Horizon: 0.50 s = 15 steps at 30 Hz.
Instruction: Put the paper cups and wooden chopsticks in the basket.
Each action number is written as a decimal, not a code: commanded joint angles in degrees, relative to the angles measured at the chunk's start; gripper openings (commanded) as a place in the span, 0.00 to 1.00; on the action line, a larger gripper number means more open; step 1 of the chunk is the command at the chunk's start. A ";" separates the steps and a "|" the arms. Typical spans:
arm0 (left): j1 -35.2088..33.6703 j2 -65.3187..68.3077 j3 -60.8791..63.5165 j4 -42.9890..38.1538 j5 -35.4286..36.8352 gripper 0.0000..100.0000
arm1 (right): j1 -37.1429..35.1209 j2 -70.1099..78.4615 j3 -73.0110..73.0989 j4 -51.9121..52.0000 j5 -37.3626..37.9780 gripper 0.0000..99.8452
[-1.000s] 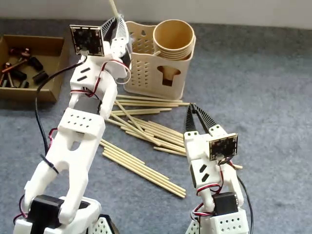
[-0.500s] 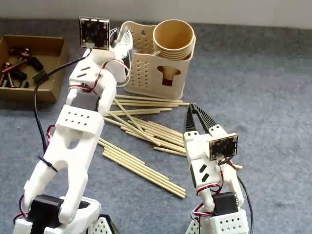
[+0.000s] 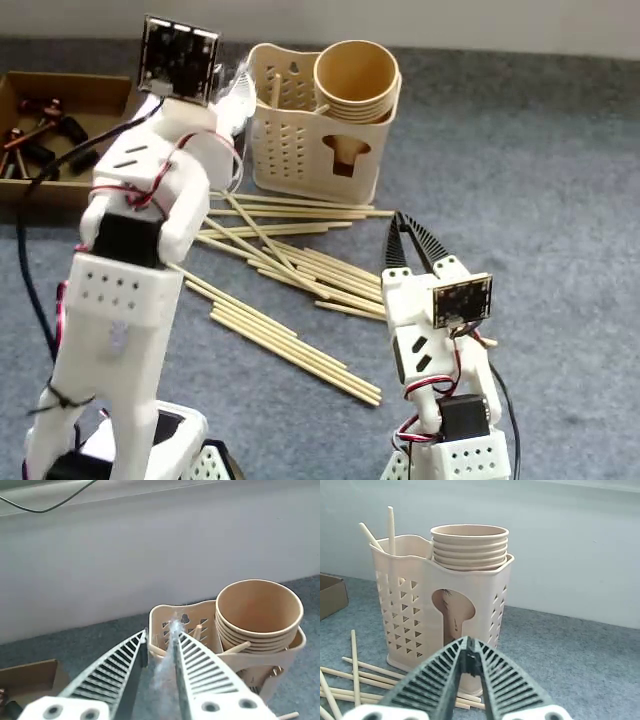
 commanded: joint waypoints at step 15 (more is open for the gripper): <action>-0.48 -14.64 -3.21 30.86 -14.33 0.09 | 7.16 -0.84 1.89 0.22 0.26 0.01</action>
